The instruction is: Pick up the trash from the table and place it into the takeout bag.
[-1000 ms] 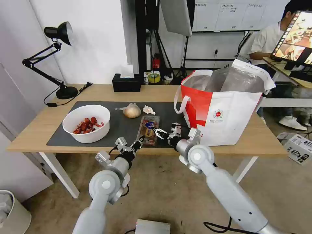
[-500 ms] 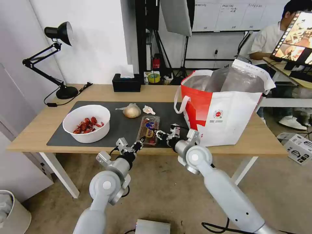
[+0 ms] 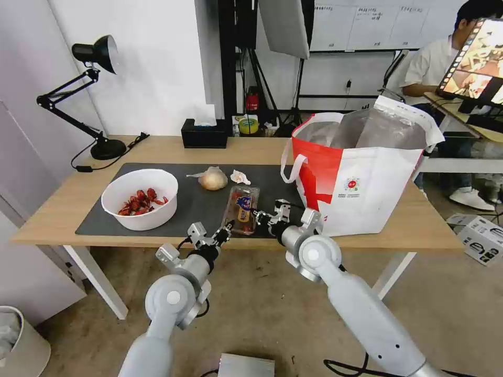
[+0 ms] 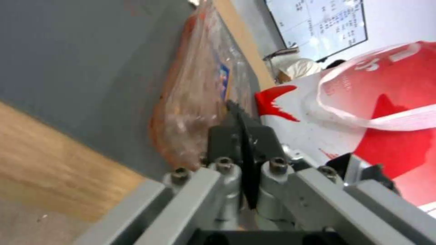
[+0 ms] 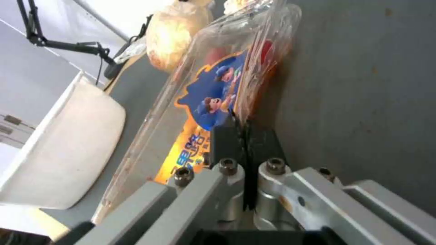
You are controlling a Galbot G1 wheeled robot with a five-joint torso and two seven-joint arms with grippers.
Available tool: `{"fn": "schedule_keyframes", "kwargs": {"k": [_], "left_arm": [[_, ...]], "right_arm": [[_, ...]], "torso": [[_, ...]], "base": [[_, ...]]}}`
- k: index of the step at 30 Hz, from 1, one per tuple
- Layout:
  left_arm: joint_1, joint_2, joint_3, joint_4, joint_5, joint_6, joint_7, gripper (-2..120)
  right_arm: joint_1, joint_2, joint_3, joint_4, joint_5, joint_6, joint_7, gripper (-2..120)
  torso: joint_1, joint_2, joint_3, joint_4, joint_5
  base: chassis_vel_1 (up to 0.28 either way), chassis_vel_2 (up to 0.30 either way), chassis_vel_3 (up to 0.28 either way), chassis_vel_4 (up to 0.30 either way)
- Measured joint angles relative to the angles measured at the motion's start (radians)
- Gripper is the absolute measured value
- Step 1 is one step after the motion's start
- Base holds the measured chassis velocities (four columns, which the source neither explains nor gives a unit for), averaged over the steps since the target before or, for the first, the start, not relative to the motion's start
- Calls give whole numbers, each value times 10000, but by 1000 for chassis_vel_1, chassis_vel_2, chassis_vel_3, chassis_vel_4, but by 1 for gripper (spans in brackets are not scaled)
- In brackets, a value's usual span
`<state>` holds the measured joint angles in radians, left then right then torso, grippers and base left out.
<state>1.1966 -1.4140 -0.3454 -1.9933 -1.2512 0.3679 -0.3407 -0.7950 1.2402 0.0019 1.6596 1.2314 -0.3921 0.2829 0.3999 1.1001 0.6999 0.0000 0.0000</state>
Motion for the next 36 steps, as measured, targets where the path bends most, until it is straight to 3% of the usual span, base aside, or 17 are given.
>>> {"fn": "schedule_keyframes", "kwargs": {"k": [9, 11, 15, 18, 21, 26, 30, 36], "left_arm": [[57, 192, -328, -403, 83, -3, 139, 33], [251, 354, -656, -638, 339, -16, 443, 46], [486, 550, -888, -794, 617, -62, 750, 56], [853, 782, -1146, -888, 1366, -228, 1303, 67], [1407, 1077, -1472, -926, 2759, -590, 2266, 83], [1942, 1361, -1836, -1022, 4196, -1025, 3145, 97], [2414, 1504, -2130, -1031, 5551, -1604, 3830, 100], [2829, 1409, -2180, -967, 6544, -1998, 4248, 100]], "right_arm": [[-34, 58, 18, 19, -32, 5, -3, 0], [-47, 88, 36, 75, -54, 2, 1, 0], [-48, 76, 51, 174, -59, -4, -2, 0], [-27, 30, 70, 278, -58, -5, -5, 0], [-20, -7, 134, 391, -57, -5, -13, 0], [-26, 26, 238, 438, -44, 0, -18, 0], [-9, 127, 413, 552, 76, 10, -20, 0], [-6, 307, 690, 947, 446, 14, 137, 0]], "torso": [[0, 0, 0, -1, -1], [0, -1, 1, 0, -1], [0, -1, 1, 0, 0], [0, -1, 1, 0, 0], [1, -3, 1, 0, -1], [1, -3, 1, 0, -2], [0, -2, 0, 0, -1], [0, -2, 0, -1, -1]], "base": [[0, 0, 0, 0], [0, 0, 0, 0], [0, 0, 0, 0], [0, 0, 0, 0], [0, 0, 0, 0], [0, 0, 0, 0], [0, 0, 0, 0], [0, 0, 0, 0]]}}
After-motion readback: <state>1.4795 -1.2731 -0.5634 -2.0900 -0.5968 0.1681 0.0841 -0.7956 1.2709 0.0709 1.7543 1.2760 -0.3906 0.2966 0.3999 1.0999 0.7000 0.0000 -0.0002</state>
